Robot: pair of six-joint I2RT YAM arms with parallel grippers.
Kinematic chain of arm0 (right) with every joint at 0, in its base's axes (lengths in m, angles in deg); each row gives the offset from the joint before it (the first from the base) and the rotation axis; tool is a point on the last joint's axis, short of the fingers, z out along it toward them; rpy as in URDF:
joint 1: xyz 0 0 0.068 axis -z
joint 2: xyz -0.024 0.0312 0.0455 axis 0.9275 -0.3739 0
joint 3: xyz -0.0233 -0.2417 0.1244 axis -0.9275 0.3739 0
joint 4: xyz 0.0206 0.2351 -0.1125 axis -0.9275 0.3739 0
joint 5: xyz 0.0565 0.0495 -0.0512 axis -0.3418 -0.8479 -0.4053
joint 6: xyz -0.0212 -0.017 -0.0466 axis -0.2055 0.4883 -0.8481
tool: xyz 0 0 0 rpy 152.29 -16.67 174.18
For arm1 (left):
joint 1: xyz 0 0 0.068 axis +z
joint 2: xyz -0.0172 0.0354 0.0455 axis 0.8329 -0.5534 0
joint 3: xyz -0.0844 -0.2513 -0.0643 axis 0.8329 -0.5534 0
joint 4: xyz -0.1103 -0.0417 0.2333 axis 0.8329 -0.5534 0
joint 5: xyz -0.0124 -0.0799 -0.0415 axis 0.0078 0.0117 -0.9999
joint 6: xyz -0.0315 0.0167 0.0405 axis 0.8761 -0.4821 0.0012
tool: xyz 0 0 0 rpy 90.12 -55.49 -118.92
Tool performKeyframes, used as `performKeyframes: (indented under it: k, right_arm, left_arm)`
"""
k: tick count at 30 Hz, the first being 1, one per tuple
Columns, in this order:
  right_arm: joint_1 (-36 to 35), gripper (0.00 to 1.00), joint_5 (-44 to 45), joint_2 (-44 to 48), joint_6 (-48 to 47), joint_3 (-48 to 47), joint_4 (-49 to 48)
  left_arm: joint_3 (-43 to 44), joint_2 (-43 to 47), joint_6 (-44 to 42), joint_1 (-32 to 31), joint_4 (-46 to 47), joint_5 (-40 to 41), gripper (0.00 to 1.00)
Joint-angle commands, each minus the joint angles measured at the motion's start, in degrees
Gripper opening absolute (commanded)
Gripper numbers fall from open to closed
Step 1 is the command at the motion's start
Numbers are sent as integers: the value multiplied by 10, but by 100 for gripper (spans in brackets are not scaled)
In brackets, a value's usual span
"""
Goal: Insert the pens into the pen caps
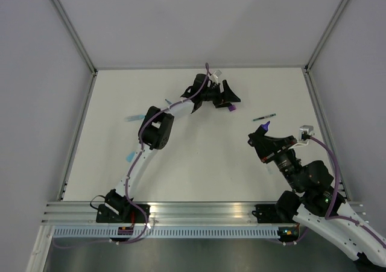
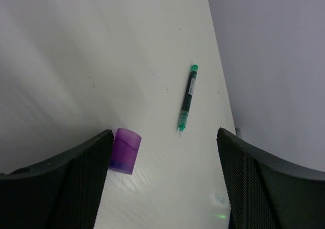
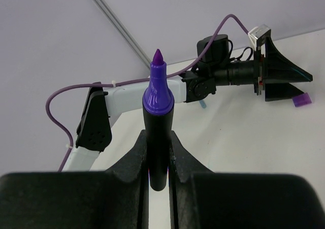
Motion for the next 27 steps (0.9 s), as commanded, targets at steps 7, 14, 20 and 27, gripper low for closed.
performKeyframes:
  k: [7, 14, 20, 27]
  right_arm:
    - [-1, 0, 1, 7, 1, 1, -1]
    - [-1, 0, 2, 5, 4, 2, -3]
    - [-1, 0, 0, 4, 5, 3, -4]
    - [-1, 0, 4, 4, 7, 4, -4]
  left_arm:
    - [19, -11, -69, -24, -49, -81, 88]
    - [-5, 16, -143, -44, -106, -96, 88]
    - [-42, 50, -203, -60, -136, -120, 87]
    - [-109, 85, -249, -78, -135, -161, 85]
